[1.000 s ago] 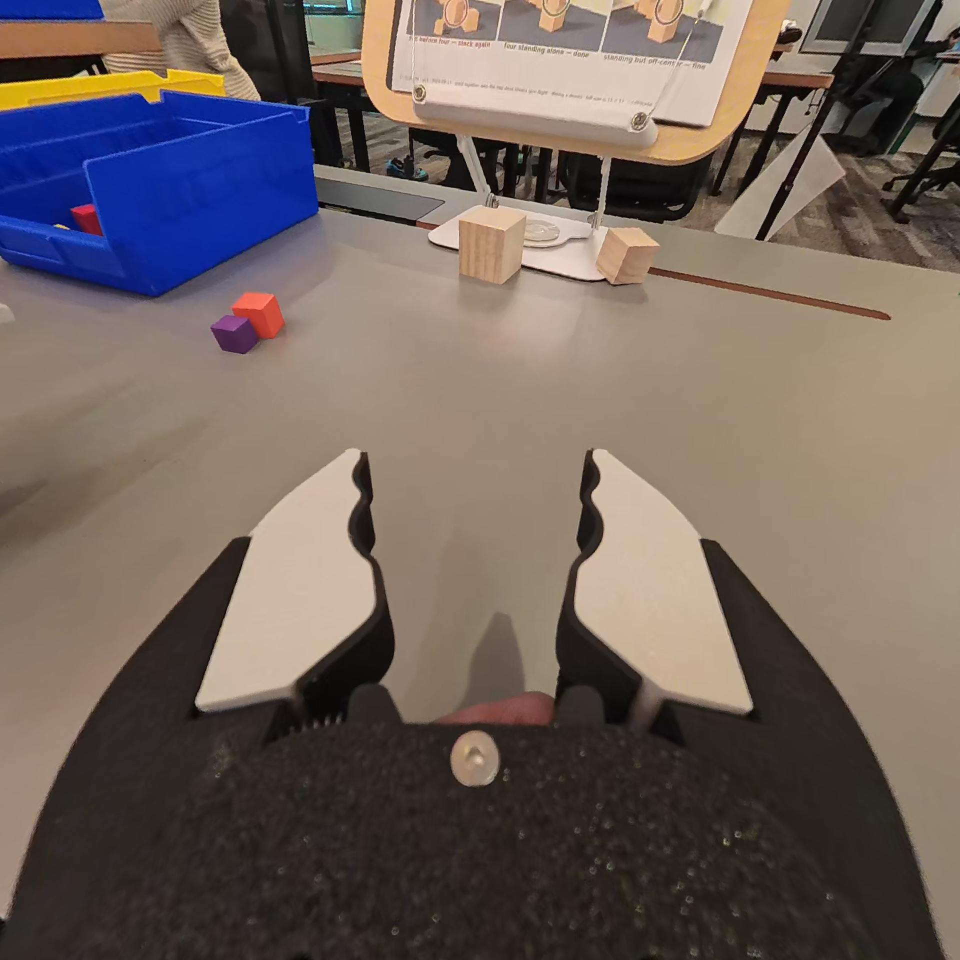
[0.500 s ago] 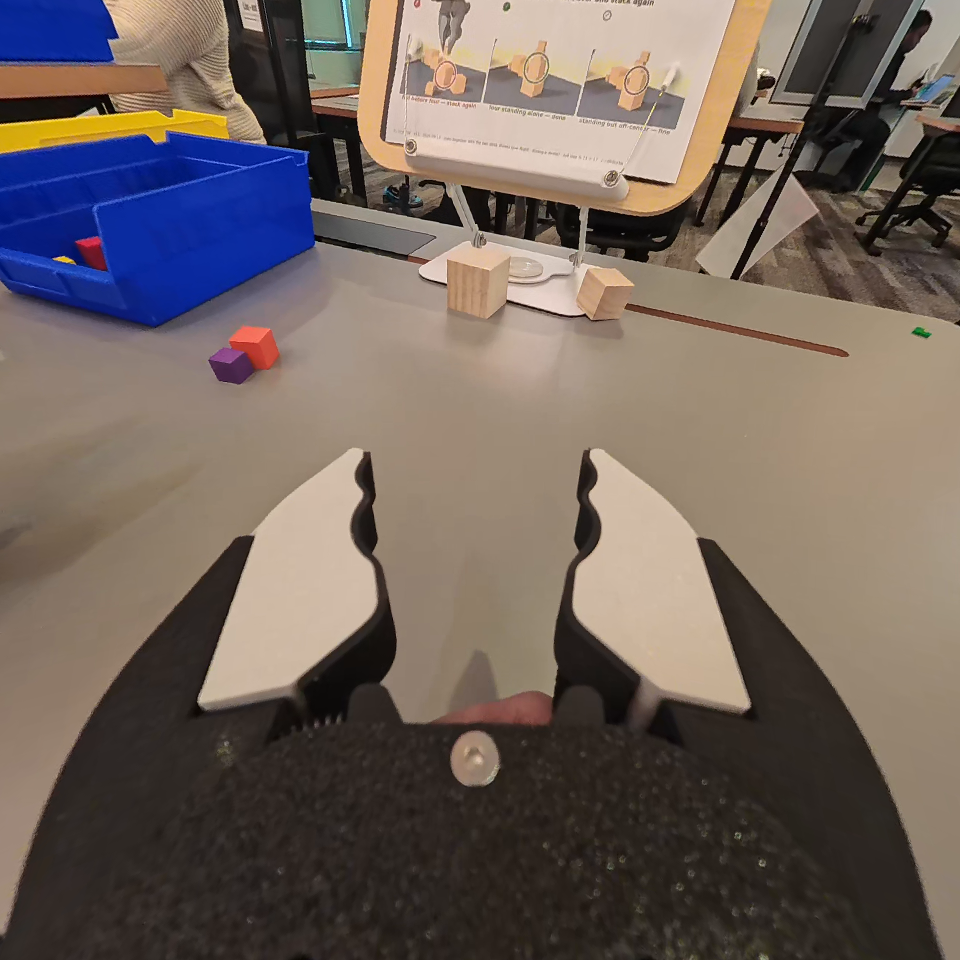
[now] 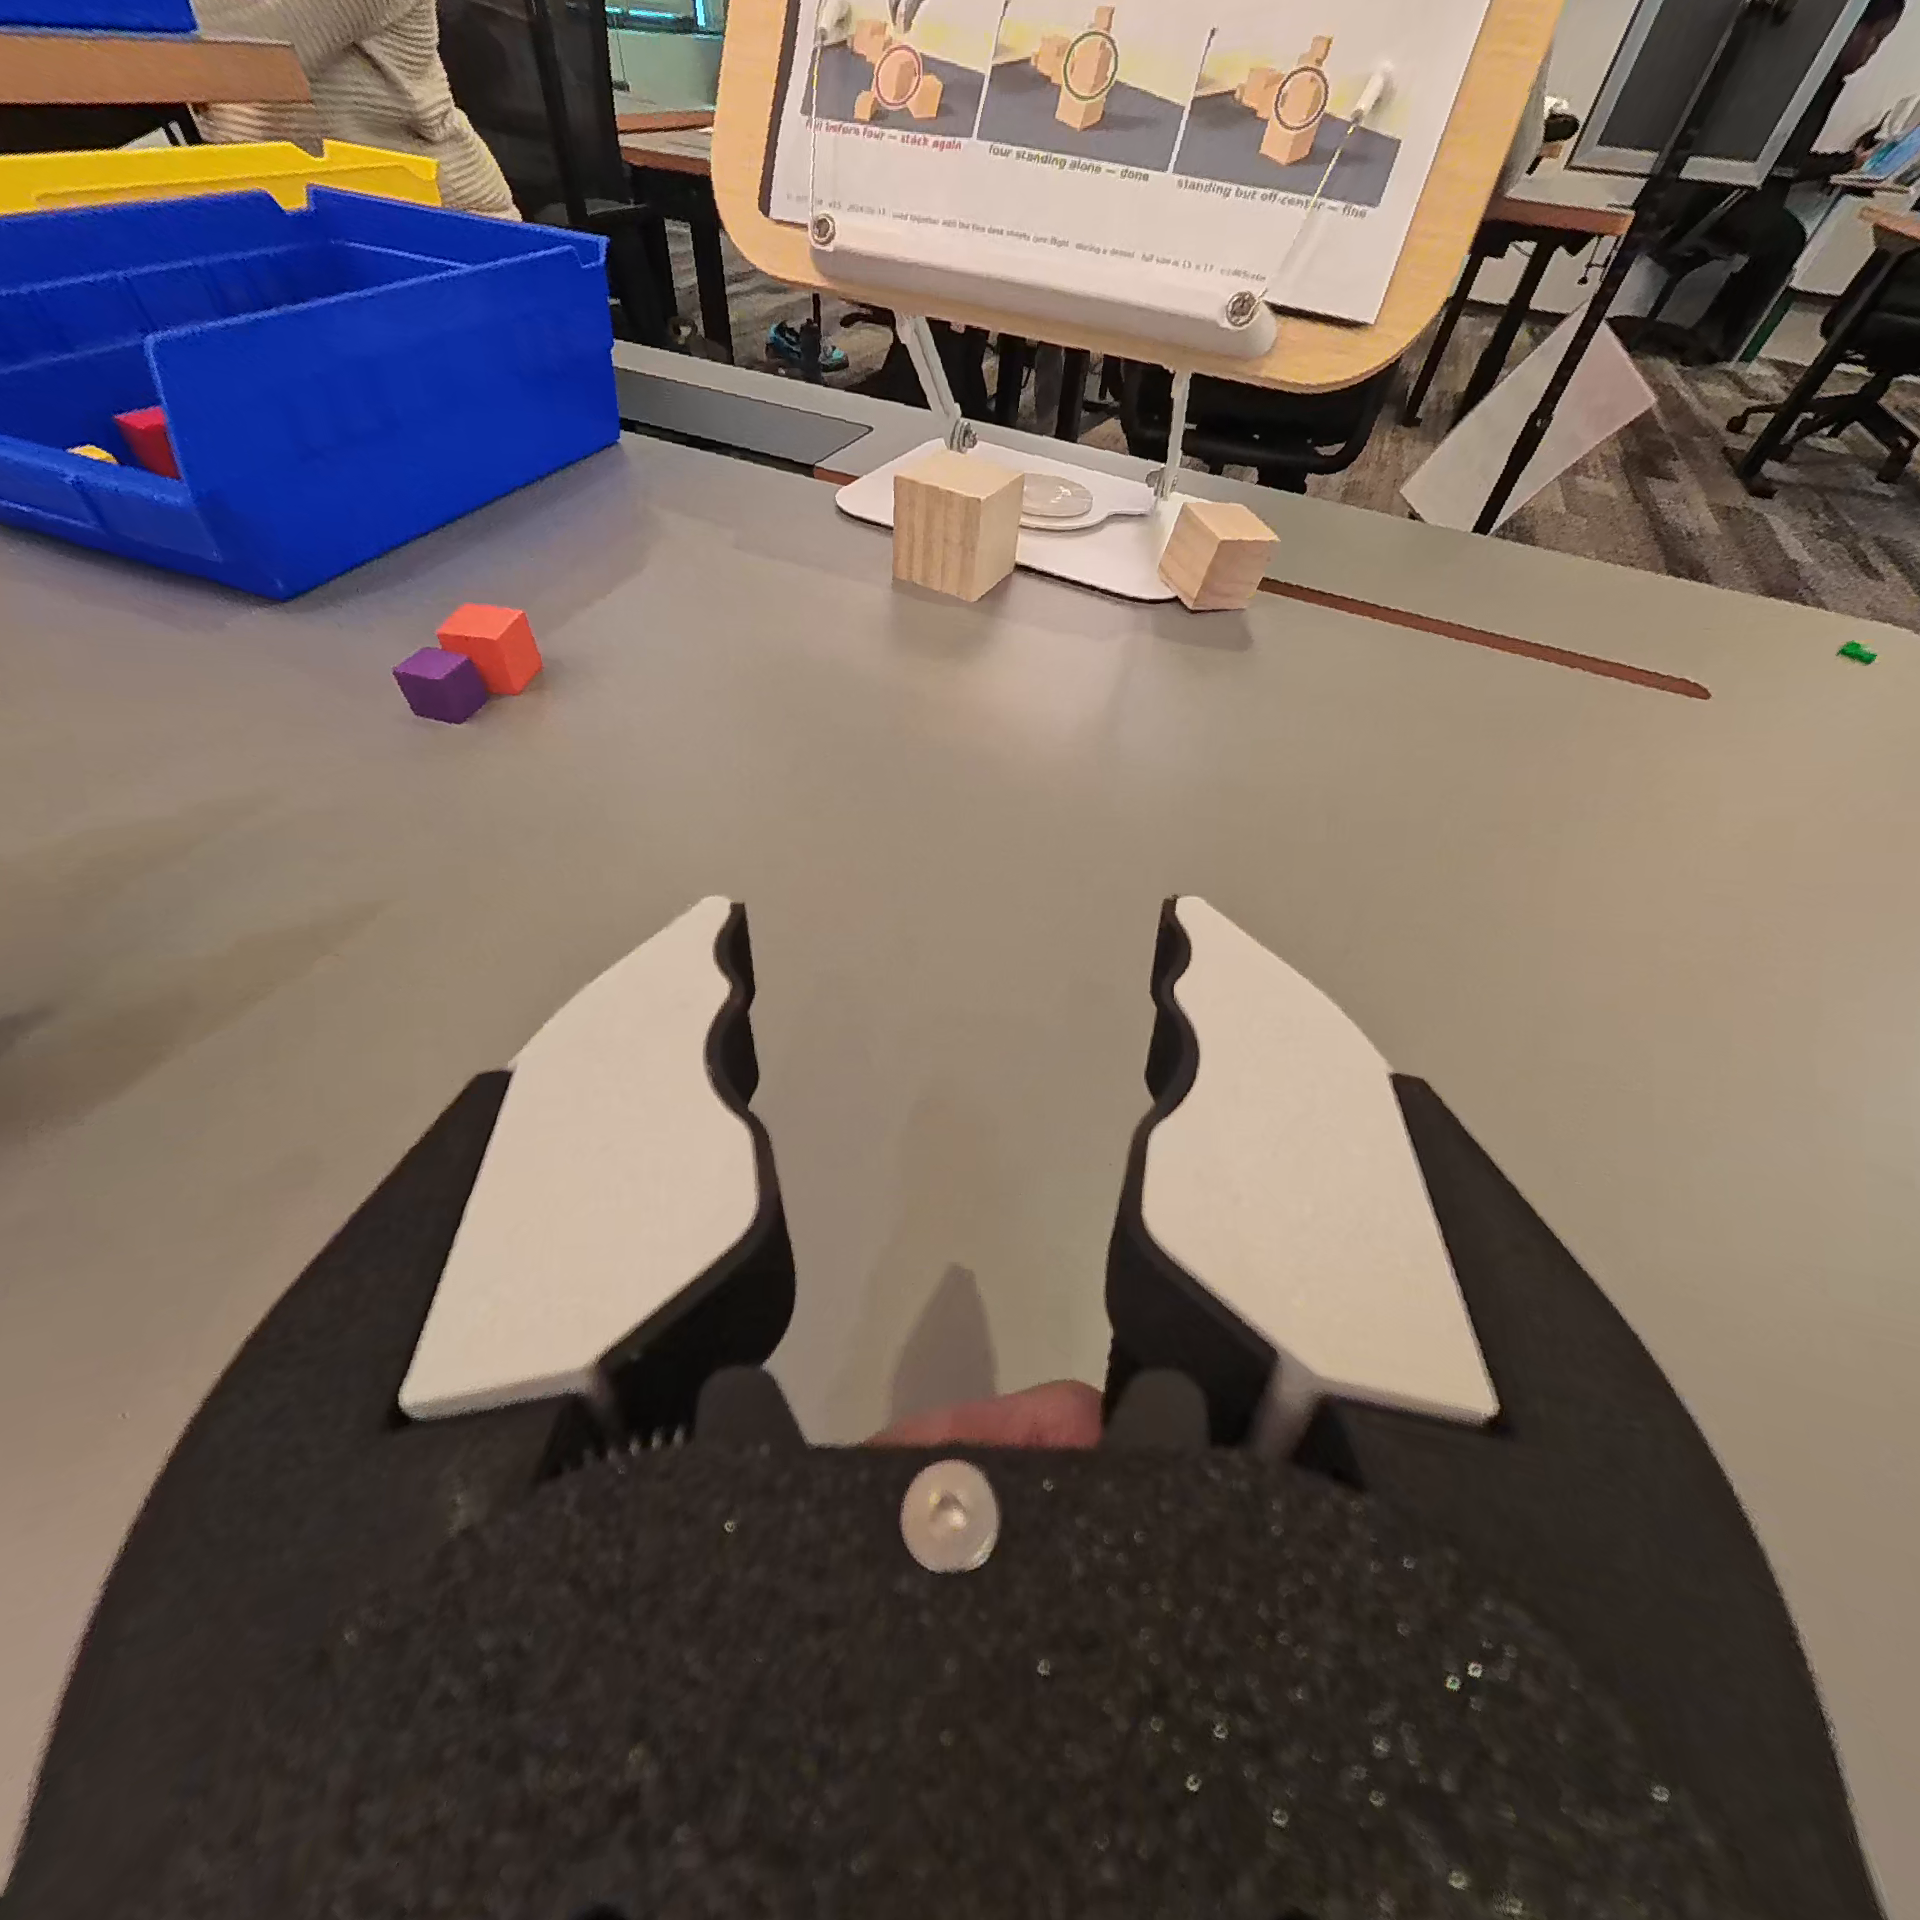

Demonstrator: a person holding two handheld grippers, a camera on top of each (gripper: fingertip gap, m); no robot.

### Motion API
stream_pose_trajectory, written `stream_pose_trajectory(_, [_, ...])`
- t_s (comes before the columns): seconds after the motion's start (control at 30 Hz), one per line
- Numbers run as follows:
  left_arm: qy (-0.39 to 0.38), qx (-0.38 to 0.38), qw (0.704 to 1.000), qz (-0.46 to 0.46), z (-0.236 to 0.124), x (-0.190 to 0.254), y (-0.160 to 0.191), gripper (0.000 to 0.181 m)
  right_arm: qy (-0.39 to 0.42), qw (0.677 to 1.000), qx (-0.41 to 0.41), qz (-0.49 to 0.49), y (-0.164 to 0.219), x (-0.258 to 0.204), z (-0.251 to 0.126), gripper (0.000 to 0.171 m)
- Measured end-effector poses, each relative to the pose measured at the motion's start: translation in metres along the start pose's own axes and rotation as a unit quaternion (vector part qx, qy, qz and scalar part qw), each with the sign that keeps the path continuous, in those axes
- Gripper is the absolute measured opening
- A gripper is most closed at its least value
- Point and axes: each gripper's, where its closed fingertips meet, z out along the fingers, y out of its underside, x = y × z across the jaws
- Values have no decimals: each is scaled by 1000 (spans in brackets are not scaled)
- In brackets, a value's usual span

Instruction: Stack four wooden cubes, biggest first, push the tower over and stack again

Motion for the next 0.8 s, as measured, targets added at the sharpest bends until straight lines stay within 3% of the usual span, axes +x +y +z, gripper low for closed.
stream_pose_trajectory(0.57, [15,-26,1000,-4,7,7,4,74,-3,1000,-13,16,1,3,16,73])
stream_pose_trajectory(0.67, [10,-16,1000,-15,5,5,2,73,-17,999,-1,48,-25,-5,49,72])
stream_pose_trajectory(0.8, [2,-5,1000,-7,3,3,0,72,4,998,-49,34,-41,-10,136,80])
